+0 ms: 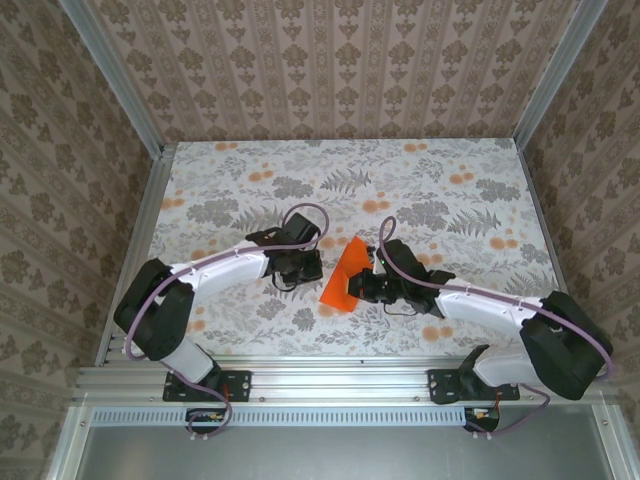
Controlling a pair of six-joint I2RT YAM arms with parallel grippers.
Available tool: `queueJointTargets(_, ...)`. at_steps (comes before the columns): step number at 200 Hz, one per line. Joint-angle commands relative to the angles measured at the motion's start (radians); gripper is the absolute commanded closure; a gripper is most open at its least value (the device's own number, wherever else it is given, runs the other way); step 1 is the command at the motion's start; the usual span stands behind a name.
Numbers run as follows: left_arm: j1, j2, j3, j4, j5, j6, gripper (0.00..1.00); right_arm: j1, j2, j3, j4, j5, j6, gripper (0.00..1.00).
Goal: Fold a paper plane with a square sheet of paper (pick it up from the middle)
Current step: Fold the triangle a second time at the center of the table.
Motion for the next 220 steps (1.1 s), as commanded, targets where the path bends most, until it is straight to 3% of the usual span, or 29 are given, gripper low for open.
queueJointTargets(1, -0.015, 0.032, 0.003, 0.042, 0.079, 0.023, 0.90, 0.006, 0.049, -0.020, 0.035, 0.001, 0.016, 0.93)
queueJointTargets(54, -0.068, 0.105, 0.012, 0.071, 0.110, -0.003, 0.94, 0.005, 0.113, -0.014, 0.061, -0.013, -0.011, 0.92)
queueJointTargets(151, -0.081, 0.191, 0.019, 0.118, 0.133, 0.003, 0.95, 0.005, 0.151, -0.009, 0.060, -0.031, -0.034, 0.92)
queueJointTargets(220, -0.086, 0.236, 0.006, 0.074, 0.081, 0.009, 0.99, -0.026, 0.157, 0.019, -0.013, -0.043, -0.115, 0.91)
